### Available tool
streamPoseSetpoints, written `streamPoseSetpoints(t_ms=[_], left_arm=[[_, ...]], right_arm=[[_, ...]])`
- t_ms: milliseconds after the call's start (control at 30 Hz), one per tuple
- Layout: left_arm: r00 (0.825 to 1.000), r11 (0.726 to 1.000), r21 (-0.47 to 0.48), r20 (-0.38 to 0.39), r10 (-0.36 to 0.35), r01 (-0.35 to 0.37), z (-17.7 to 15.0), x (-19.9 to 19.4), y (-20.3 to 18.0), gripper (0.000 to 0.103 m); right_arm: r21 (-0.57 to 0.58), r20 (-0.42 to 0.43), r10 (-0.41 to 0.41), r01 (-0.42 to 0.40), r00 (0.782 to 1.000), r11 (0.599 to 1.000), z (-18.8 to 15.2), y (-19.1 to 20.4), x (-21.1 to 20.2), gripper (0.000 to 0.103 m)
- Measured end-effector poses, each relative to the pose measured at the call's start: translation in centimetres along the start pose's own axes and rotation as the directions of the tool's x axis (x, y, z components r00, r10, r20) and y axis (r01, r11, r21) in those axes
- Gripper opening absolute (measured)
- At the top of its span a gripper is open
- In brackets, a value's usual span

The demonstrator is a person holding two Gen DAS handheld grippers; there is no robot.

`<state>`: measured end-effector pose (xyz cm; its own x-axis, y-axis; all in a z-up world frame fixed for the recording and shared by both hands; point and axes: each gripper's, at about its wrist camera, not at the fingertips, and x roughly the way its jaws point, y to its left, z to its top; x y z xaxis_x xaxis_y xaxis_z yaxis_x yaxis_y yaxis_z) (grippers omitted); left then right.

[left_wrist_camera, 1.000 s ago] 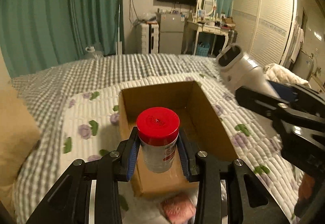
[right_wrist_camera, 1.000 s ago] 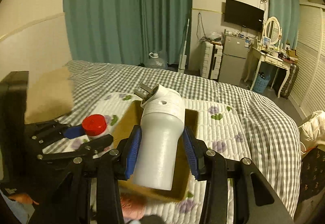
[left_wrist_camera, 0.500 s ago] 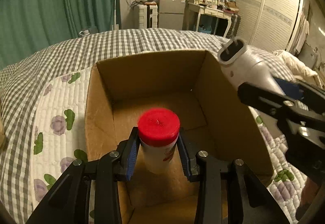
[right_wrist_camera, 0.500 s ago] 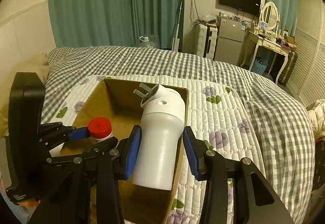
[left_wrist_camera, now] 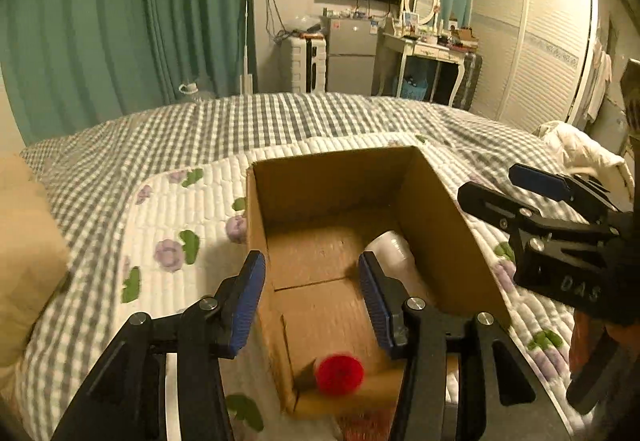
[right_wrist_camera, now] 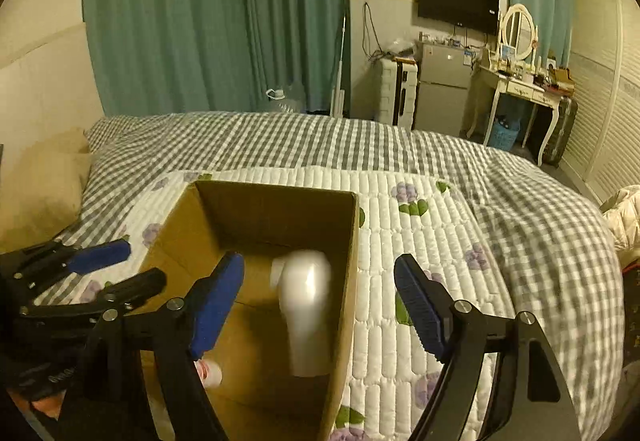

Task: Organize rigid objects
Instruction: 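Carry both held items over the cardboard box and open both tools to drop them, then grasp the white charger block with the left tool while the right tool grasps the black UGREEN charger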

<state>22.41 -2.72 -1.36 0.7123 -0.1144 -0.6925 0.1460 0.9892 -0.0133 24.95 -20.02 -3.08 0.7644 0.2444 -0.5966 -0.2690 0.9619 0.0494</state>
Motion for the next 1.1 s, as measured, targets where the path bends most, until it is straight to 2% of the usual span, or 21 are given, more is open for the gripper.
streamPoseSetpoints(t_ms=[133,167,300,333,467,633,867,1000,1100], left_arm=[[1.000,1.000,-0.008,0.022,-0.008,0.009,-1.2,-4.1,0.2,0.071],[0.999,1.000,-0.011,0.030,-0.011,0.011,-1.7,-5.3,0.2,0.073],[0.999,1.000,-0.027,0.051,-0.001,0.002,-3.7,-8.5,0.0,0.097],[0.998,0.999,-0.035,0.056,0.006,-0.004,-4.5,-9.3,0.0,0.099],[0.999,0.998,-0.068,0.034,0.005,-0.003,-7.3,-10.3,0.1,0.100],[1.000,0.996,-0.090,-0.013,0.021,-0.022,-10.7,-9.3,0.2,0.100],[0.988,0.994,-0.089,-0.144,0.053,-0.066,-15.1,-4.8,-0.3,0.100],[0.970,0.995,-0.071,-0.236,0.050,-0.069,-17.0,-1.8,-1.3,0.100],[0.956,0.994,-0.054,-0.283,0.076,-0.095,-18.0,-0.1,-1.6,0.100]], right_arm=[[-0.007,0.015,0.006,-0.006,1.000,1.000,-0.1,0.5,-3.6,0.078],[-0.008,0.018,0.006,-0.006,1.000,1.000,-0.2,0.6,-4.6,0.079],[-0.023,0.019,0.004,-0.003,1.000,1.000,-1.5,1.5,-8.8,0.088],[-0.034,0.017,0.000,0.000,1.000,0.999,-1.9,1.9,-9.7,0.090],[-0.083,0.003,-0.018,0.018,1.000,0.996,-4.5,3.4,-12.5,0.095],[-0.116,-0.032,-0.020,0.016,0.999,0.993,-8.1,4.1,-13.1,0.095],[-0.154,-0.154,-0.035,0.011,0.988,0.988,-12.6,4.2,-9.0,0.095],[-0.155,-0.223,-0.044,0.009,0.974,0.988,-14.5,3.9,-6.5,0.095],[-0.133,-0.261,-0.034,-0.001,0.965,0.991,-15.3,3.3,-5.5,0.095]])
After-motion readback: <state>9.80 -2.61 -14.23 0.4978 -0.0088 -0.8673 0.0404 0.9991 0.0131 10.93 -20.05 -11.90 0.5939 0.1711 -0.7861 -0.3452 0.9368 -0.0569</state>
